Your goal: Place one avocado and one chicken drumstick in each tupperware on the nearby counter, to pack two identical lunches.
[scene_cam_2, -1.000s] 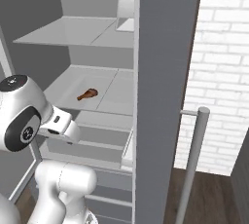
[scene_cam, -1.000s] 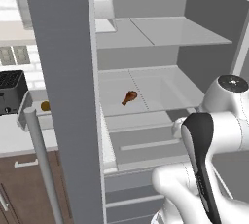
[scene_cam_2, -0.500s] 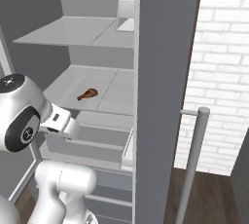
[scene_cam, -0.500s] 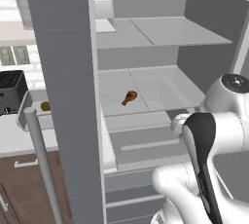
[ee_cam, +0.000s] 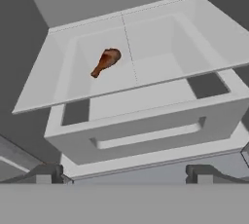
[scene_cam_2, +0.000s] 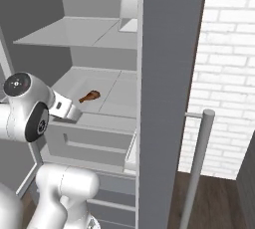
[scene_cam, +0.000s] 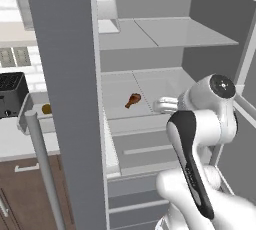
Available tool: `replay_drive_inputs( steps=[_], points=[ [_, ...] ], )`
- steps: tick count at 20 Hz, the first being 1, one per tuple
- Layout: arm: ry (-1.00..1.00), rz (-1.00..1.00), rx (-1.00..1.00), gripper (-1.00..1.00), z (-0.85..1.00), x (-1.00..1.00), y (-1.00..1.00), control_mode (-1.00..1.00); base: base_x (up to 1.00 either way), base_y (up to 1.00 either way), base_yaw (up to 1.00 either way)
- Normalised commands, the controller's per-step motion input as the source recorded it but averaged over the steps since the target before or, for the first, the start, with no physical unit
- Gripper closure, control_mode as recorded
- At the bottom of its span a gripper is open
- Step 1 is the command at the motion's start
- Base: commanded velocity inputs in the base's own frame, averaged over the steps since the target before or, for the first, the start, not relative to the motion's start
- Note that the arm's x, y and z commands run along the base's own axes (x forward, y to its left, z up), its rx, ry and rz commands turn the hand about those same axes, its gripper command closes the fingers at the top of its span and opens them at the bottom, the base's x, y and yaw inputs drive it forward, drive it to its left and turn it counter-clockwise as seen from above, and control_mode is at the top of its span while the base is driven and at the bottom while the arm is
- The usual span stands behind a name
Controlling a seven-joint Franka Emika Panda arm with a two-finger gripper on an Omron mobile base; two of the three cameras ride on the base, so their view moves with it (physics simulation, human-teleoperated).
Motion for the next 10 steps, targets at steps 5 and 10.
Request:
replay_drive_inputs(
  steps=[5,10],
  points=[
    [-0.01,-0.02,0.01,-1.0,0.03,0.93,0.34,-1.0,0.0,0.0,0.0],
    [0.05,-0.04,-0.03,-1.0,-0.22,0.84,0.02,-1.0,0.0,0.0,0.0]
  ],
)
